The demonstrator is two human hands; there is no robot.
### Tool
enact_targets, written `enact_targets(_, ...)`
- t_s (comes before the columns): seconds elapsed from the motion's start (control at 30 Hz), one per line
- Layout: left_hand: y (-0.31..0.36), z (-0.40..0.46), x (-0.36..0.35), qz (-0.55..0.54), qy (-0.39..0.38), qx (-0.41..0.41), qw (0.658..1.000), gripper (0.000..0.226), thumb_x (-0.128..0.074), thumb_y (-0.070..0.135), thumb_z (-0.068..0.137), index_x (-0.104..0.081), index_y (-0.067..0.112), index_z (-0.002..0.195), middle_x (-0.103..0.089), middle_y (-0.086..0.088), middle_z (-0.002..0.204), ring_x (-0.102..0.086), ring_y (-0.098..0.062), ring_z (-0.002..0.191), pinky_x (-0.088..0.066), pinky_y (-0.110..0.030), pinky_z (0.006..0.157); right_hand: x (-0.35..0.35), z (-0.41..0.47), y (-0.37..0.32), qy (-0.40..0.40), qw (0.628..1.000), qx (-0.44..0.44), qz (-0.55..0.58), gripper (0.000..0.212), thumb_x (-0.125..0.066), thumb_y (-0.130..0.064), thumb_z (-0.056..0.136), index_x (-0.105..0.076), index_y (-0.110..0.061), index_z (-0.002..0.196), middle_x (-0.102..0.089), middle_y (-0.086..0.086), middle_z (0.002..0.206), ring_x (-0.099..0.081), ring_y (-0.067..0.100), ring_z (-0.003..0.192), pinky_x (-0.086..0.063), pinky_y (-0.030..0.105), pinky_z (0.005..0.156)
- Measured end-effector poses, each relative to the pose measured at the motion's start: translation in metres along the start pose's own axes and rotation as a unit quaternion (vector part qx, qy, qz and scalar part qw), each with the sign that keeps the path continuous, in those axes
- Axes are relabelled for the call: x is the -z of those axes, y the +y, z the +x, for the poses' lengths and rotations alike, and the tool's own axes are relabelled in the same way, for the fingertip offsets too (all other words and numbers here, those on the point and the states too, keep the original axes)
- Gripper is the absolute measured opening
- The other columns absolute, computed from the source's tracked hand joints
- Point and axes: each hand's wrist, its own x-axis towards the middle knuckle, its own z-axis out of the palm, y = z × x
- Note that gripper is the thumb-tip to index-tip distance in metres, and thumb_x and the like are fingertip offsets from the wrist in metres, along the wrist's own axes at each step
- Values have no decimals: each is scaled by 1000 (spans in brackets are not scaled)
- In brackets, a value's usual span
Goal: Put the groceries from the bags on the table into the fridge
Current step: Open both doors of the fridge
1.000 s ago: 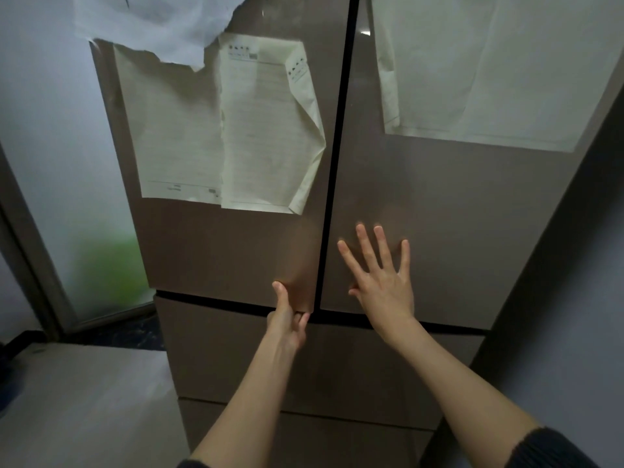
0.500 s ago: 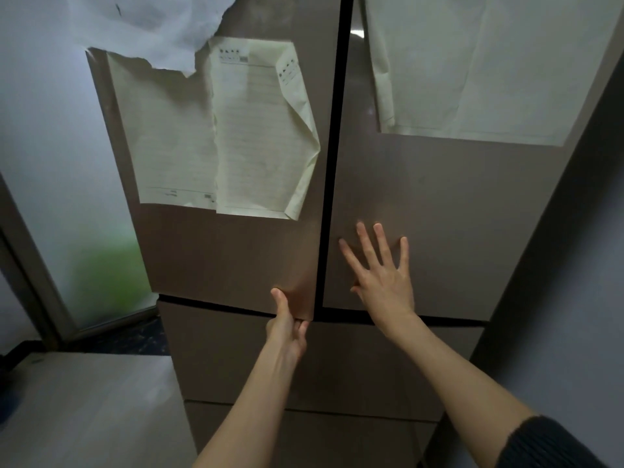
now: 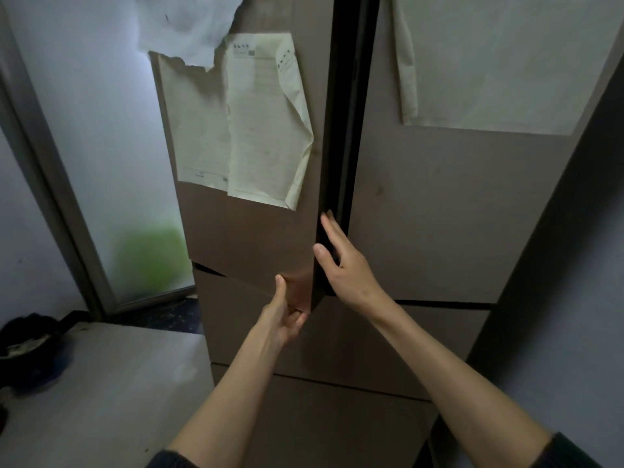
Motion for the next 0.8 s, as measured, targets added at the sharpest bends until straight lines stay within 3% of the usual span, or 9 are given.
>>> enact_targets(0.17, 12, -26, 30, 36, -2, 11, 999, 67, -53, 52, 86, -46, 4, 132, -52, -14, 133, -50, -27, 121, -46, -32, 81, -22, -25, -14, -18, 999, 25, -21, 52, -38, -23, 100, -17, -30, 147, -5, -18, 155, -8, -8, 132, -14, 28, 115)
enact_targets(0.23, 19, -35, 44, 67, 9, -15, 998, 63, -54, 50, 87, -47, 5, 131, -56, -14, 129, -55, -28, 116, -49, -33, 73, -30, -34, -21, -24, 997, 42, -52, 51, -36, -21, 100, -18, -29, 147, -5, -17, 155, -7, -7, 133, -14, 25, 114)
enact_targets(0.3, 26, -45, 56, 124, 37, -75, 989, 57, -55, 43, 90, -47, 4, 131, -58, -16, 126, -59, -29, 110, -52, -38, 79, -40, -42, -31, -19, 995, 60, -80, 50, -35, -19, 101, -19, -26, 147, -6, -15, 155, -5, -8, 133, -9, 18, 111)
enact_targets(0.4, 39, -73, 70, 268, 73, -213, 937, 50, -51, 29, 95, -40, 7, 138, -49, -10, 136, -49, -26, 123, -43, -37, 99, -62, -52, -48, -9, 992, 74, -105, 49, -34, -19, 101, -19, -25, 147, -5, -15, 154, -3, -8, 134, -7, 20, 111)
enact_targets(0.5, 55, -110, 76, 332, 12, -358, 872, 35, -44, 19, 98, -46, 13, 133, -55, 4, 124, -49, -13, 119, -41, -21, 92, -81, -61, -62, -7, 989, 90, -121, 49, -34, -16, 101, -19, -24, 147, -7, -13, 155, -4, -5, 137, -8, 20, 113)
enact_targets(0.6, 67, -131, 84, 374, -10, -442, 815, 47, -45, 25, 98, -34, 19, 143, -40, 3, 144, -37, -9, 131, -33, -23, 103, -94, -69, -77, -38, 993, 87, -71, 51, -32, -12, 101, -17, -26, 147, -10, -21, 148, -3, -11, 134, -5, 2, 105)
enact_targets(0.67, 76, -139, 92, 410, -11, -468, 783, 55, -50, 31, 95, -28, 20, 145, -36, 5, 145, -34, -6, 130, -31, -24, 104, -103, -73, -87, -48, 995, 80, -27, 52, -33, -10, 100, -18, -28, 147, -13, -24, 144, -7, -12, 132, -9, 5, 107)
enact_targets(0.73, 86, -143, 100, 432, 8, -475, 766, 57, -56, 31, 91, -32, 21, 142, -40, 6, 140, -38, -7, 126, -35, -26, 102, -107, -72, -97, 6, 996, 92, -13, 49, -35, -6, 99, -28, -21, 145, -24, -14, 148, -17, -7, 133, -19, 14, 112)
enact_targets(0.8, 100, -145, 109, 437, 18, -490, 754, 52, -62, 29, 88, -41, 19, 135, -48, 2, 134, -47, -13, 121, -43, -34, 101, -106, -66, -103, 119, 987, 106, -37, 44, -37, -5, 97, -37, -15, 141, -33, -2, 149, -24, 1, 135, -21, 21, 114)
